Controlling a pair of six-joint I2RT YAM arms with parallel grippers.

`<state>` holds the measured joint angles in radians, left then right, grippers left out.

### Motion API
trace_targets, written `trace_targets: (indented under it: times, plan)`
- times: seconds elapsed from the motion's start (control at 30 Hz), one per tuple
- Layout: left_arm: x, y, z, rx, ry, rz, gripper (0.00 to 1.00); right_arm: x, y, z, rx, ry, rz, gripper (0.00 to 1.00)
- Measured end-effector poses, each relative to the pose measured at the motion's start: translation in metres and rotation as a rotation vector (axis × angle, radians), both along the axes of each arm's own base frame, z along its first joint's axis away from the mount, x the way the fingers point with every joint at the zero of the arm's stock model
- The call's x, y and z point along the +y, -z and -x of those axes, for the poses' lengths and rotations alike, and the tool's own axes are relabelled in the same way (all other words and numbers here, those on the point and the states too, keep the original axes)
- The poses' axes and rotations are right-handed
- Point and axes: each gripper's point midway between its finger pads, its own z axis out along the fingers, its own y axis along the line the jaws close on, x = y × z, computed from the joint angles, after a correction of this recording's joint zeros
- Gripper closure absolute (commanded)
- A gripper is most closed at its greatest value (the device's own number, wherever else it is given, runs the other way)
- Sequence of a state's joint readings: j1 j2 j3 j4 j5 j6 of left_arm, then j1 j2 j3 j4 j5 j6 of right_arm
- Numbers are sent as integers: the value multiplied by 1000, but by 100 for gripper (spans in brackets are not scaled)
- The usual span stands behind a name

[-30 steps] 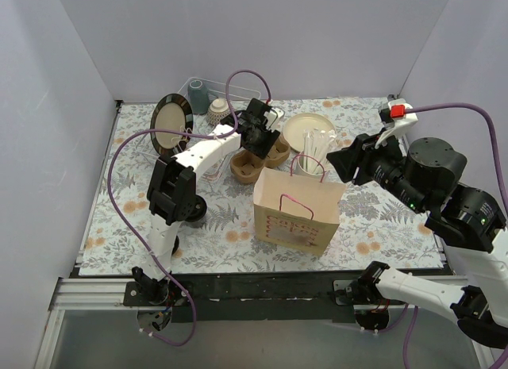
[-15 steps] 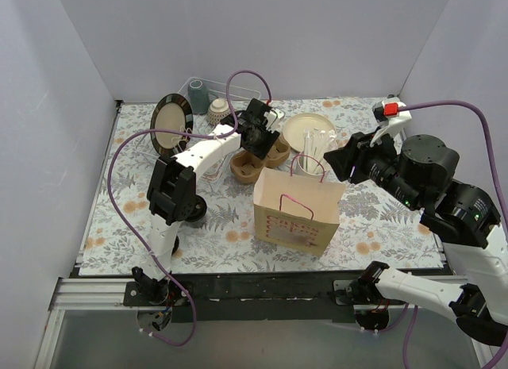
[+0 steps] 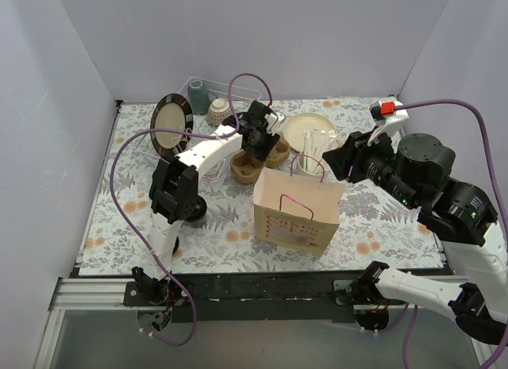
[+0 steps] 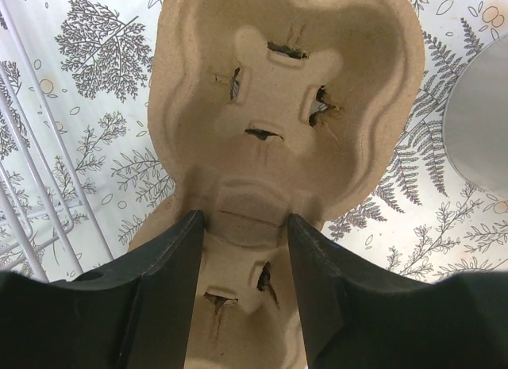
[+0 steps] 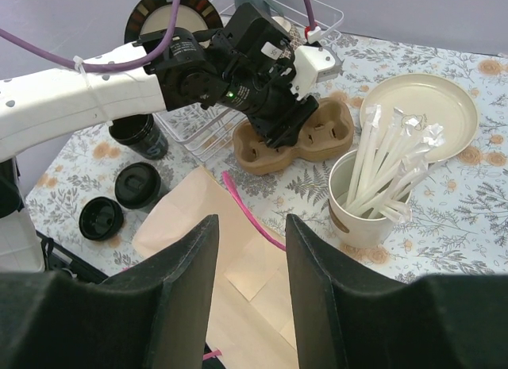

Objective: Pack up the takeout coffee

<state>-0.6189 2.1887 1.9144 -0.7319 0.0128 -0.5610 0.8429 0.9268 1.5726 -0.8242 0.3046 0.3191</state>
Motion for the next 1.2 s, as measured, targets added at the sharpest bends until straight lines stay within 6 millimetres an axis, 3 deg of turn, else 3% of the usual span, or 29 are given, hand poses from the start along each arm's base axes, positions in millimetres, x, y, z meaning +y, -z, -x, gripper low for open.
trace_targets:
  times: [0.07, 0.37, 0.97, 1.2]
  plan:
    - [0, -1, 0, -2, 0, 1, 56, 1, 1, -1, 1, 0, 2, 53]
    - [-4, -2, -2, -12, 3, -4, 77, 1, 1, -1, 2, 0, 4, 53]
    - [-8, -24, -10, -68, -100, -4, 83, -4, 3, 3, -3, -2, 1, 53]
    - [-12, -53, -23, -124, -180, 53, 93, -2, 13, 4, 45, 16, -28, 53]
